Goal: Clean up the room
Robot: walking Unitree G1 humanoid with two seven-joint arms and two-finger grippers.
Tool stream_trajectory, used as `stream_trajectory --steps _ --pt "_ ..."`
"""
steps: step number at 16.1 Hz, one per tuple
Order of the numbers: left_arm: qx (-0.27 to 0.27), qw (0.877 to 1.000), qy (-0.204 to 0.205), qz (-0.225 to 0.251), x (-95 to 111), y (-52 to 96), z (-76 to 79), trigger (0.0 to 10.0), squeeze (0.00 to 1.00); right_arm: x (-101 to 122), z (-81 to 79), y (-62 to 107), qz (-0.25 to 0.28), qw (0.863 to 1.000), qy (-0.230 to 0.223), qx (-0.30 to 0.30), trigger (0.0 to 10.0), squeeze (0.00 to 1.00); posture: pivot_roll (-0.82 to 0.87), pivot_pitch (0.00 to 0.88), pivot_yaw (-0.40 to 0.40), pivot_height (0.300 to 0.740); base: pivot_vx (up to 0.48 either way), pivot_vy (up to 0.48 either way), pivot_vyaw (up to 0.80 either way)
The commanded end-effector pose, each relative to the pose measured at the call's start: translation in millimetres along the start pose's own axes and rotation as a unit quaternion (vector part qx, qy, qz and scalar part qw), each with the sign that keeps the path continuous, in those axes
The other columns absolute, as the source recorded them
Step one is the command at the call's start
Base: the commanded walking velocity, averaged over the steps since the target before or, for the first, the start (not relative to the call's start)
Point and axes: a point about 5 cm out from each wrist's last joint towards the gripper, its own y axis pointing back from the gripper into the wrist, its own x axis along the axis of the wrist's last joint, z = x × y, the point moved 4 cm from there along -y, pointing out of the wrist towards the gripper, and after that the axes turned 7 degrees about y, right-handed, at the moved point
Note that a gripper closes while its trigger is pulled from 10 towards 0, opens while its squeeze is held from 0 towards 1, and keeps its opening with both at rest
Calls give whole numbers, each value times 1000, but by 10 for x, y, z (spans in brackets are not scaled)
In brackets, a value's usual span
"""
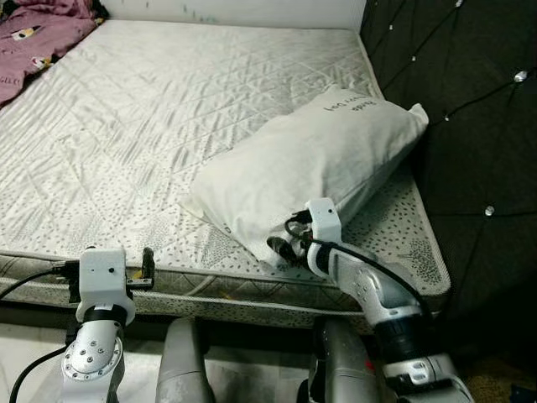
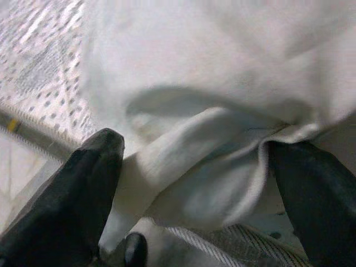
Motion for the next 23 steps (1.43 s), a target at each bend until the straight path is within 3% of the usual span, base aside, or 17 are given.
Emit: stream_trajectory --steps 1,5,6,8,10,16,18,21,23 --pt "2 1000 -3 -3 -7 8 -17 10000 0 77 57 -32 11 999 -10 -29 10000 0 29 39 -14 582 0 0 0" --pt "-1 1000 -4 -3 0 1 -7 10000 0 161 -28 -169 22 998 -20 -59 10000 0 31 43 -11 582 0 0 0" --pt "-1 1000 -4 -2 4 0 -5 10000 0 202 -89 -203 36 997 -25 -57 0 0 31 43 -11 582 0 0 0" --pt "1 1000 -3 0 11 4 1 10000 0 243 -256 -281 48 997 -32 -46 0 0 39 40 -17 582 0 0 0" --pt "5 1000 0 0 -4 -5 8 10000 0 238 -308 -319 55 997 -34 -44 0 0 39 16 -15 582 0 0 0" --pt "9 1000 12 13 50 -149 61 10000 0 175 -212 -424 67 996 -42 -49 0 0 35 0 -14 582 0 0 0" --pt "13 1000 19 21 92 -231 97 10000 0 119 -147 -472 68 995 -33 -58 0 0 30 0 -18 582 0 0 0" --pt "14 999 21 25 100 -266 102 10000 0 232 16 -441 92 993 1 -78 0 0 22 0 -27 582 0 0 0" --pt "18 999 24 28 98 -297 101 10000 0 330 258 -387 114 987 39 -106 0 0 15 0 -30 582 0 0 0"
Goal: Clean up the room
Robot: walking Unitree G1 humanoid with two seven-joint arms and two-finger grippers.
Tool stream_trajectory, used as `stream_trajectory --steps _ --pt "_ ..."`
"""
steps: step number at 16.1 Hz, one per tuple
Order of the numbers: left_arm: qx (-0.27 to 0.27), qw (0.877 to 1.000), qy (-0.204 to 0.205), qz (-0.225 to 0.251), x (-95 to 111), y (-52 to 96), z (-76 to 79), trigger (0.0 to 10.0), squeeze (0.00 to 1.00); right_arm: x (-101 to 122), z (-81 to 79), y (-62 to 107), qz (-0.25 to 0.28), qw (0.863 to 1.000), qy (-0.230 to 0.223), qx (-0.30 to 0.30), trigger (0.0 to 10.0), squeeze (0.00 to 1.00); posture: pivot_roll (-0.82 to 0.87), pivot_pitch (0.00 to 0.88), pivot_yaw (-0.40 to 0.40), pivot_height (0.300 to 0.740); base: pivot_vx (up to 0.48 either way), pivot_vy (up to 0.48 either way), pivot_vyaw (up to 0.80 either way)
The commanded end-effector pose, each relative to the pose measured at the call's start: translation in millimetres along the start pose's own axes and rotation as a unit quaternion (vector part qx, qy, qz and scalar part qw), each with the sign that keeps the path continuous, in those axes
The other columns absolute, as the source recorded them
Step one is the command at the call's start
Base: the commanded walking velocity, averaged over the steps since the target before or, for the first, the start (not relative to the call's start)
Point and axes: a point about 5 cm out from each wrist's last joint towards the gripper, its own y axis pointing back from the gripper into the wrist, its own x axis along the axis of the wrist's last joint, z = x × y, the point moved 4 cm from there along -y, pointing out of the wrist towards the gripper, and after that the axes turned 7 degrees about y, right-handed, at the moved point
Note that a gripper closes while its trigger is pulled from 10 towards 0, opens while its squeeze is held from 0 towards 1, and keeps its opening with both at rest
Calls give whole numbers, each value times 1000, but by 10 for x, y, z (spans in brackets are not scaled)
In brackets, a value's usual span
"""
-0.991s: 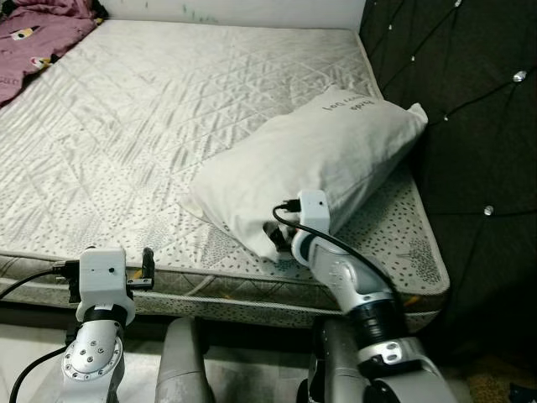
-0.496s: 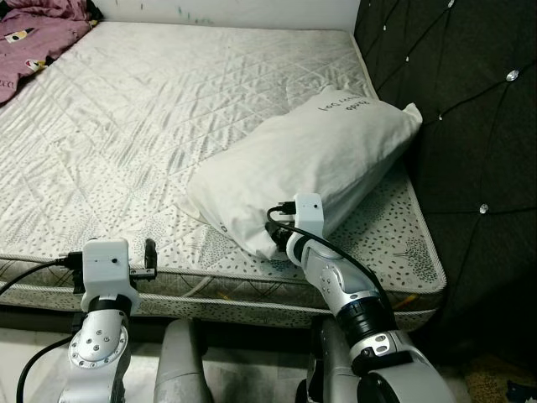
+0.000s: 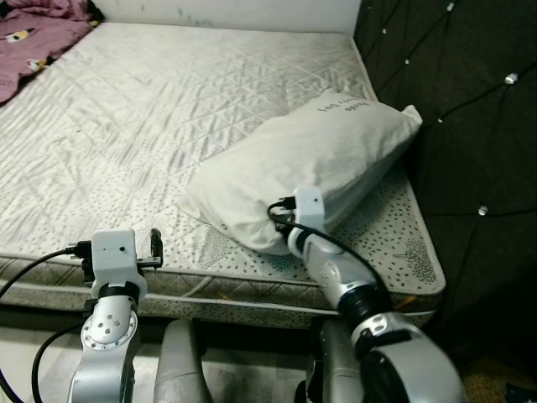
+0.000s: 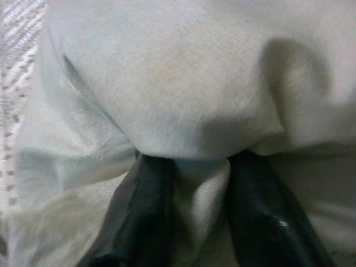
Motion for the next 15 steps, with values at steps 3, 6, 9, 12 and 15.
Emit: stream_trajectory --steps 3,6,9,12,15 --pt "4 1000 3 7 15 -54 15 10000 0 301 528 33 48 996 26 -69 0 0 -11 0 -23 582 0 0 0" --pt "-2 1000 6 8 16 -93 52 10000 0 471 1034 139 67 987 30 -141 0 0 -23 0 -17 582 0 0 0" --pt "-7 1000 6 12 22 -122 79 10000 0 721 1586 340 94 969 33 -224 0 0 -28 0 -17 582 0 0 0" --pt "-8 1000 6 14 27 -135 98 10000 0 955 2007 588 123 945 48 -300 0 0 -31 0 -21 582 0 0 0" --pt "-5 1000 9 14 11 -125 103 10000 0 1132 2407 897 146 915 66 -370 0 0 -31 0 -25 582 0 0 0"
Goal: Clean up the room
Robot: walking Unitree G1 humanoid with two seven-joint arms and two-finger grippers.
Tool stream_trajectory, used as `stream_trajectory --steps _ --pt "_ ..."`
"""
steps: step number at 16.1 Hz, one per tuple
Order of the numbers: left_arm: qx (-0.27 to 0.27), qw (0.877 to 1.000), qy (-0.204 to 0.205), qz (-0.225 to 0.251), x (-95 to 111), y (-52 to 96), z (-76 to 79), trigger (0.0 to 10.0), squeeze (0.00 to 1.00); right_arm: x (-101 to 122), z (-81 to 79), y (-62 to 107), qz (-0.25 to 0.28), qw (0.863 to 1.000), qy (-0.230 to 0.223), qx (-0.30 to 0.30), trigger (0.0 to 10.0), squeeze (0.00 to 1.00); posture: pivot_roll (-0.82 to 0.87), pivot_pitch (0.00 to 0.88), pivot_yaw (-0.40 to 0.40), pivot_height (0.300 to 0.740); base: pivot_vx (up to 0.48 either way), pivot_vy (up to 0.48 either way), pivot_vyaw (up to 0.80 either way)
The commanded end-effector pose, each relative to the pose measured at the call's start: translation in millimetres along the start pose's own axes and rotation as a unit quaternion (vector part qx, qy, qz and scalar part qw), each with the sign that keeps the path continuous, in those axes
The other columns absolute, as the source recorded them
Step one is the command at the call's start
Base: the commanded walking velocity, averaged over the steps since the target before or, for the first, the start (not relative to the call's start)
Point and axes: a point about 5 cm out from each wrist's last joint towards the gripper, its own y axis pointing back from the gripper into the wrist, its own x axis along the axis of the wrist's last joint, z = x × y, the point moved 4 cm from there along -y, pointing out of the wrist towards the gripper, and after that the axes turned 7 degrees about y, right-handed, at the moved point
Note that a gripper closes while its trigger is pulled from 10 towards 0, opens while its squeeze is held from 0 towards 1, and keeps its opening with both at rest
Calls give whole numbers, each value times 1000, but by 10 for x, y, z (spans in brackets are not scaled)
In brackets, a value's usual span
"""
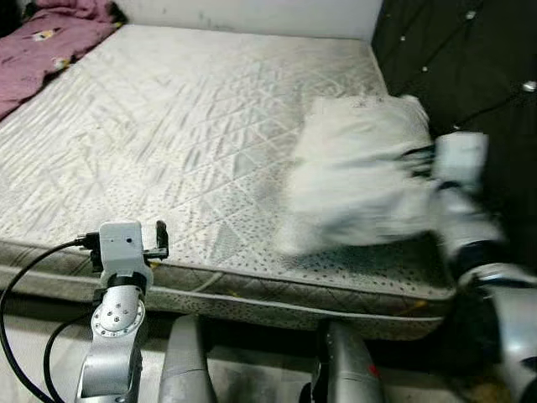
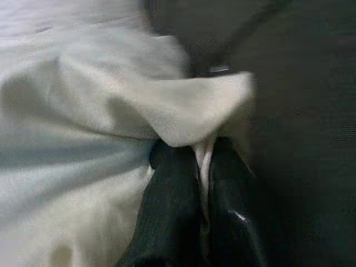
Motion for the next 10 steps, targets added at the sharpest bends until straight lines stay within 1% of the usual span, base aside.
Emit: stream_trajectory --steps 1,2,3,4,5,6,7,8,9,10 --pt "1 1000 -1 1 -8 -3 11 10000 0 373 287 -44 60 997 -11 -48 0 0 -32 0 -24 582 0 0 0" --pt "1 1000 -1 -1 -15 -1 5 10000 0 373 470 -38 63 995 -4 -71 0 0 -37 0 -21 582 0 0 0" --pt "2 1000 -1 -2 -18 0 1 10000 0 371 542 -33 64 995 0 -80 0 0 -37 0 -21 582 0 0 0" --pt "-2 1000 -4 -2 -21 2 4 10000 0 253 574 -7 59 995 23 -80 0 0 -44 0 -19 582 0 0 0" --pt "-4 1000 -5 -3 -22 0 7 10000 0 171 545 12 58 995 40 -72 0 0 -46 0 -18 582 0 0 0" --pt "-4 1000 -5 -3 -24 0 3 10000 0 18 482 50 51 995 55 -58 0 0 -54 0 -16 582 0 0 0" --pt "-6 1000 -7 -4 -25 -3 0 10000 0 -205 374 127 38 997 53 -40 0 0 -61 0 -13 582 0 0 0" --pt "-7 1000 -8 -4 -25 -7 0 10000 0 -320 302 186 34 997 56 -30 0 0 -64 0 -10 582 0 0 0" --pt "-8 1000 -9 -4 -22 -13 0 10000 0 -473 170 290 29 998 56 -10 0 0 -68 0 -7 582 0 0 0" --pt "-9 1000 -9 -4 -19 -18 -1 10000 0 -543 109 349 27 998 56 -3 0 0 -69 0 -5 582 0 0 0"
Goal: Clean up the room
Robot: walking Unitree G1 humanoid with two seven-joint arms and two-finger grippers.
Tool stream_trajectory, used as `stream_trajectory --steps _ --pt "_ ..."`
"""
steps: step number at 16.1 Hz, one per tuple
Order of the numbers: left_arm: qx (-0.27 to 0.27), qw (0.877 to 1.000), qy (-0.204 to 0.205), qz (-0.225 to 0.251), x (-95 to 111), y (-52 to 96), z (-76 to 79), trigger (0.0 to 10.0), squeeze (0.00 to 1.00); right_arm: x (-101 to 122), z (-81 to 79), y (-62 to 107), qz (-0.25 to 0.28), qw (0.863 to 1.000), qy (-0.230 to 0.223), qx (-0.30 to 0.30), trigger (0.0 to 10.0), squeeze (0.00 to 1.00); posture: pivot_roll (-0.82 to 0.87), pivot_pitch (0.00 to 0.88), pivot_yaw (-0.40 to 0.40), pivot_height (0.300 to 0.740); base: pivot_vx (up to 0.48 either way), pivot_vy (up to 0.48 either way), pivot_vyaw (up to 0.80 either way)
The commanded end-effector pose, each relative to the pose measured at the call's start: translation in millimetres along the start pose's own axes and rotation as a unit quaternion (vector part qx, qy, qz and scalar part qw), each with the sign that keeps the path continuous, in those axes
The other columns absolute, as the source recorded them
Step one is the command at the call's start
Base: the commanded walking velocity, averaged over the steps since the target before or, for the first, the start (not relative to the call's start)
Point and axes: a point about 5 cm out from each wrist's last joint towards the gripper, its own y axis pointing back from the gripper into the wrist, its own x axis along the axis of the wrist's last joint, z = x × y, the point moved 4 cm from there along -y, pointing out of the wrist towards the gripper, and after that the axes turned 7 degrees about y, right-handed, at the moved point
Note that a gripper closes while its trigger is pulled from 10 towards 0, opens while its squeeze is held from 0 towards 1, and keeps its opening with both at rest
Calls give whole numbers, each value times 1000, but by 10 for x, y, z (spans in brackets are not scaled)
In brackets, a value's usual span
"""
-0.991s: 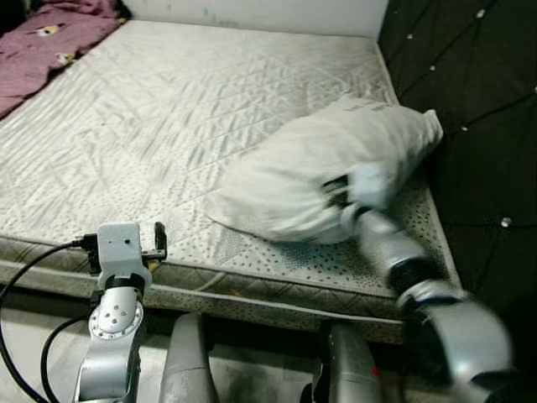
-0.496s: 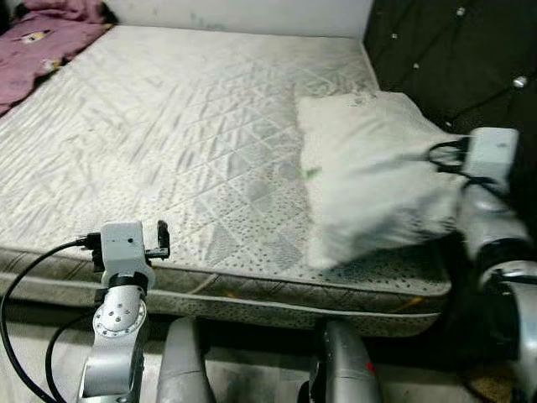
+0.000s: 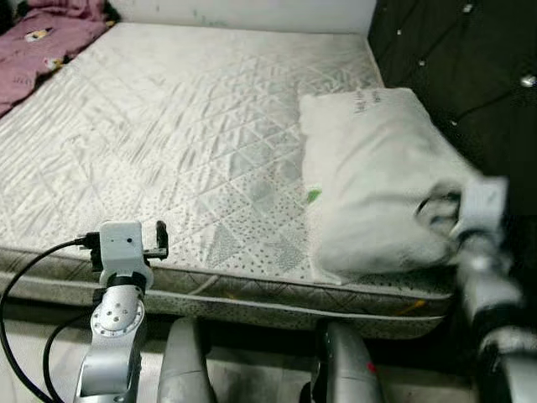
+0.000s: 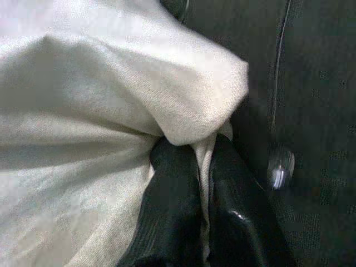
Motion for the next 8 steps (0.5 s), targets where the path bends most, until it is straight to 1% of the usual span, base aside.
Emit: stream_trajectory --steps 1,3,4,5,7,8 --pt "-6 1000 -5 -1 -1 -13 4 10000 0 187 -31 36 37 999 -4 1 0 0 -71 0 -2 582 0 0 0" --pt "-7 1000 -6 0 4 -19 4 10000 0 75 -235 244 34 999 -11 26 0 0 -73 0 0 582 0 0 0" --pt "-7 1000 -7 -1 0 -19 4 10000 0 61 -281 314 31 999 -20 28 0 0 -73 0 -3 582 0 0 0" --pt "-7 1000 -7 -1 -1 -19 5 10000 0 68 -320 357 32 999 -24 32 0 0 -74 0 -3 582 0 0 0" --pt "-8 1000 -7 0 3 -18 23 10000 0 117 -480 525 38 997 -24 55 0 0 -73 0 -3 582 0 0 0" --pt "-8 1000 -7 0 6 -21 24 10000 0 103 -518 562 34 997 -25 61 0 0 -71 0 -6 582 0 0 0"
